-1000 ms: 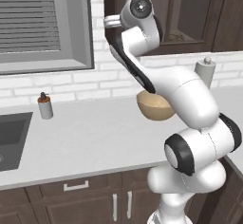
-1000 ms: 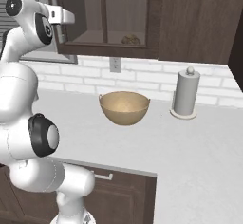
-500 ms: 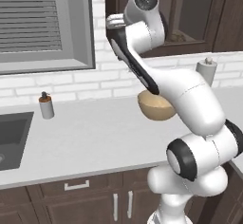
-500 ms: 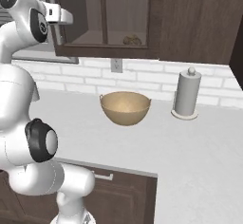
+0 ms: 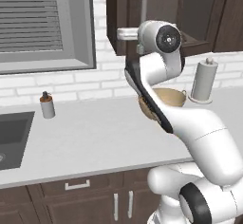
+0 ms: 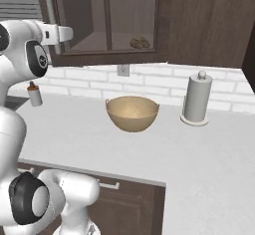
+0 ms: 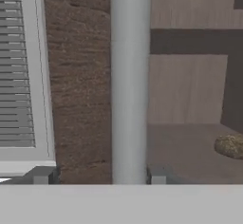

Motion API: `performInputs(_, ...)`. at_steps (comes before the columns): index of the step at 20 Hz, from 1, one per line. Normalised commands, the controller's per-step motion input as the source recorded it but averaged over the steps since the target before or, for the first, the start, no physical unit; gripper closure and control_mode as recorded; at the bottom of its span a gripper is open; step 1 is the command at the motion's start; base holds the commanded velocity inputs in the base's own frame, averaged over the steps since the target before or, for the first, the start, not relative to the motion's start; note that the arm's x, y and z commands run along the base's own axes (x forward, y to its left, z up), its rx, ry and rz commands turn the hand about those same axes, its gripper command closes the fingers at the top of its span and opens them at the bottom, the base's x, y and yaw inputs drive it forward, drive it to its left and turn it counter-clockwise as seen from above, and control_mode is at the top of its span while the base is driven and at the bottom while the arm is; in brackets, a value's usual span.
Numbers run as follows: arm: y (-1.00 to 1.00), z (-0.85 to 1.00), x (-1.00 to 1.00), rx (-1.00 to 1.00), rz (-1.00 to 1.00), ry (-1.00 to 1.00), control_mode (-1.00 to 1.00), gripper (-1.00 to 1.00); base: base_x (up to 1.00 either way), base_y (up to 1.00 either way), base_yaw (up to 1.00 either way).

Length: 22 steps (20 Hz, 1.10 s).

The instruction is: Open the cabinet, pick up the bread from the cabinet and place it in the basket. Then move the basket to the dining counter.

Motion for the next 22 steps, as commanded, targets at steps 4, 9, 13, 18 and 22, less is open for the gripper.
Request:
performInputs(4, -1.00, 0.00, -0.81, 0.02, 0.00, 0.00, -1.00, 1.00, 0.00, 0.00, 0.00)
performInputs(9, -1.00, 0.00, -0.81, 0.02, 0.00, 0.04, -1.00, 1.00, 0.00, 0.00, 0.00)
performInputs(13, -1.00, 0.00, -0.80, 0.02, 0.00, 0.02, -1.00, 1.00, 0.00, 0.00, 0.00)
performInputs(18, -1.00, 0.00, -0.78, 0.02, 0.00, 0.00, -1.00, 1.00, 0.00, 0.00, 0.00)
performInputs(22, -1.00, 0.00, -0.75, 0.00, 0.00, 0.00, -1.00, 1.00, 0.00, 0.00, 0.00)
